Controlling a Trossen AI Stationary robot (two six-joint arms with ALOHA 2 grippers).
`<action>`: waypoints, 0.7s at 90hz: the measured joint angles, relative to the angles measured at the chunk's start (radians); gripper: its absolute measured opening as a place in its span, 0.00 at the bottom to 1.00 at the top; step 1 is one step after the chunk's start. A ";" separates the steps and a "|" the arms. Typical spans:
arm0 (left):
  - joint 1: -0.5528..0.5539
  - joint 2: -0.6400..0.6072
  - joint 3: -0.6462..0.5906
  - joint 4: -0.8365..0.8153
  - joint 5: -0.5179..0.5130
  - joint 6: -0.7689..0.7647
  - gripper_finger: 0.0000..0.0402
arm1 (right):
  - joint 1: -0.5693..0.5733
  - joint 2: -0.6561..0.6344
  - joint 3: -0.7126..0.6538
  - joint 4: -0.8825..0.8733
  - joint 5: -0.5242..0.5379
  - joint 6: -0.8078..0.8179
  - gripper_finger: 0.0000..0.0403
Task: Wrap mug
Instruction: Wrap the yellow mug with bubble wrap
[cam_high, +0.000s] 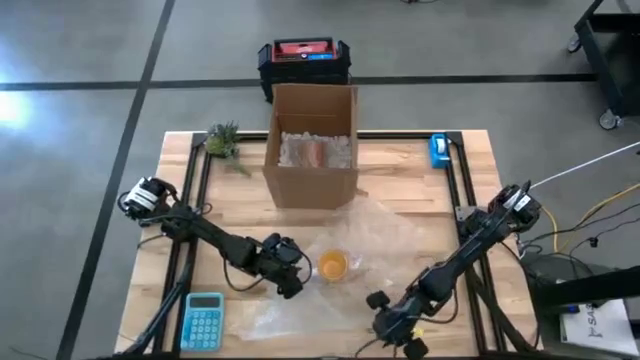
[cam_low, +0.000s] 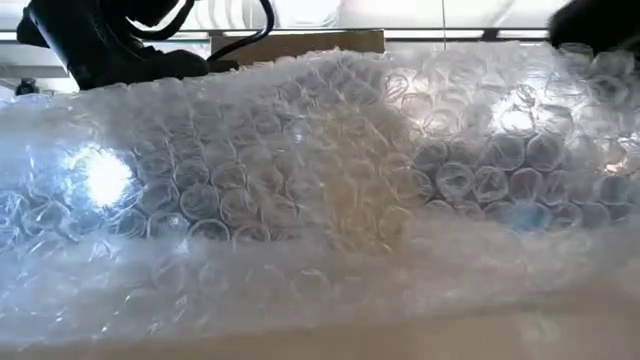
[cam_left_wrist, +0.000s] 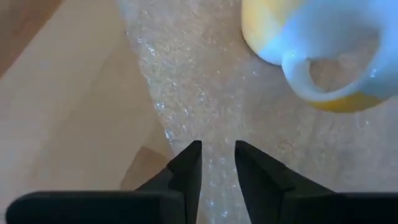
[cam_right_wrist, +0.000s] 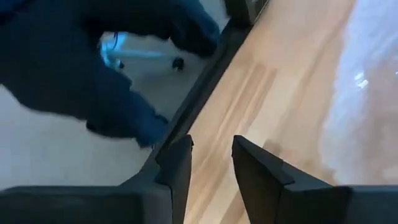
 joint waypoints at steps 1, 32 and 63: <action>0.000 -0.002 0.002 0.000 0.009 0.000 0.20 | 0.001 0.000 0.003 -0.010 0.001 -0.001 0.23; -0.095 -0.027 0.155 0.016 0.149 0.024 0.19 | -0.020 -0.001 0.028 -0.196 0.009 -0.010 0.15; -0.267 0.025 0.175 0.072 0.137 -0.129 0.19 | -0.030 -0.118 0.028 -0.351 0.038 0.002 0.06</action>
